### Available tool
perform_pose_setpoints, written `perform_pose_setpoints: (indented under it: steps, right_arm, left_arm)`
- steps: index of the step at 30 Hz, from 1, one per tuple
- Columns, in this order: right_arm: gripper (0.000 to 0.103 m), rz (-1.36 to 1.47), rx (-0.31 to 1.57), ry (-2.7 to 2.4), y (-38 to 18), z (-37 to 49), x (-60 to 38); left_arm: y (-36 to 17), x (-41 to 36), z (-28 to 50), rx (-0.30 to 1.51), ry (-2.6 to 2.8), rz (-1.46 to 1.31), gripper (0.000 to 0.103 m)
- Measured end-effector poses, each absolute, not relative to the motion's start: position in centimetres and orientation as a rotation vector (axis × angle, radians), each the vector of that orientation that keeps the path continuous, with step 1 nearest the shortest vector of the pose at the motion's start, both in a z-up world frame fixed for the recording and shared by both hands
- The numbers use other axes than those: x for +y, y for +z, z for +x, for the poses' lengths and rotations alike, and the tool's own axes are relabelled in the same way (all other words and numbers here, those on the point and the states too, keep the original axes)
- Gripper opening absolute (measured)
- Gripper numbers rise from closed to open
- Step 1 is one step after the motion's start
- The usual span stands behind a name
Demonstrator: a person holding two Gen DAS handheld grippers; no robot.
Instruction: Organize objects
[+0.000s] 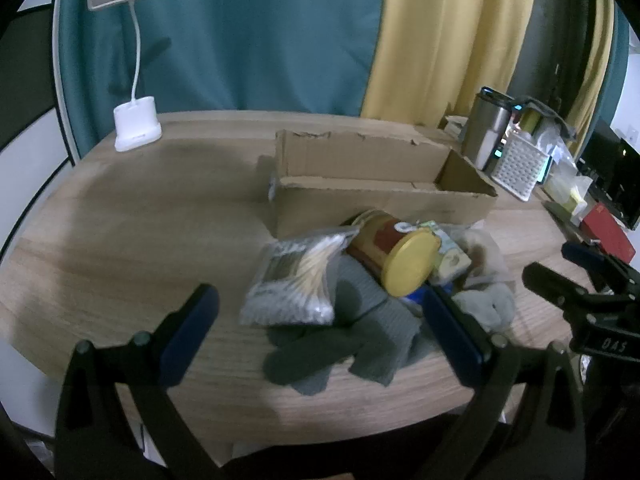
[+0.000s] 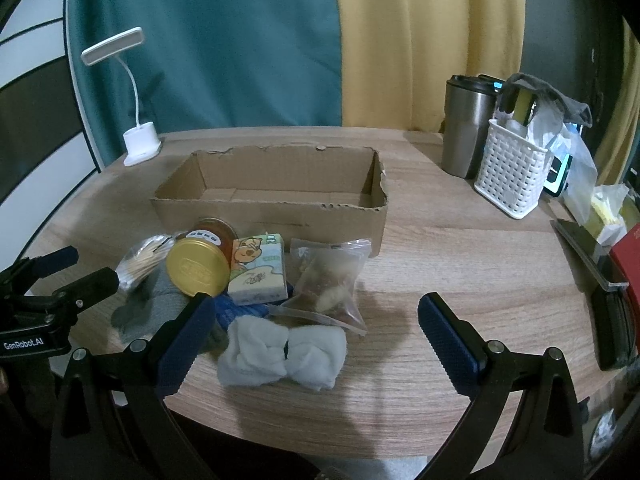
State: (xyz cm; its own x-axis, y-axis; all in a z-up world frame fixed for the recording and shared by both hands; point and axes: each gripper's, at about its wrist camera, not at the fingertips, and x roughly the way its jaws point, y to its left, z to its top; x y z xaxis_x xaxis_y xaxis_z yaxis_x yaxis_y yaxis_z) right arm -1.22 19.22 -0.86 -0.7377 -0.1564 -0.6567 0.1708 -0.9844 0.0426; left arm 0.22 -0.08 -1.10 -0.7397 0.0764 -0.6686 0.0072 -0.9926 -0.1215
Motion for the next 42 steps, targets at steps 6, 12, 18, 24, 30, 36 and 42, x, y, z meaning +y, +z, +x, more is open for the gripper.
perform_pose_setpoints:
  steps: [6, 12, 18, 24, 30, 36, 42]
  right_arm:
    - [0.103, 1.047, 0.033, -2.776, -0.85, -1.22, 19.23]
    - [0.103, 1.046, 0.031, -2.774, -0.86, -1.2, 19.26]
    - [0.103, 1.048, 0.03, -2.776, -0.88, -1.19, 19.24]
    - [0.103, 1.05, 0.031, -2.776, -0.91, -1.22, 19.23]
    - [0.103, 1.048, 0.03, -2.776, -0.88, -1.18, 19.2]
    - [0.103, 1.053, 0.029, -2.773, -0.96, -1.21, 19.17]
    - [0.103, 1.056, 0.03, -2.77, -1.02, -1.31, 19.11]
  left_arm:
    - [-1.1, 0.08, 0.29, -0.181, 2.891, -1.118, 0.102]
    - [-1.15, 0.22, 0.31, -0.181, 2.889, -1.118, 0.102]
    - [-1.19, 0.36, 0.37, -0.182, 2.889, -1.12, 0.102]
    - [-1.18, 0.36, 0.43, -0.184, 2.889, -1.118, 0.102]
    - [-1.19, 0.34, 0.42, -0.184, 2.888, -1.118, 0.102]
    - [-1.17, 0.36, 0.42, -0.184, 2.887, -1.119, 0.102]
    - [-1.19, 0.43, 0.43, -0.184, 2.886, -1.118, 0.102]
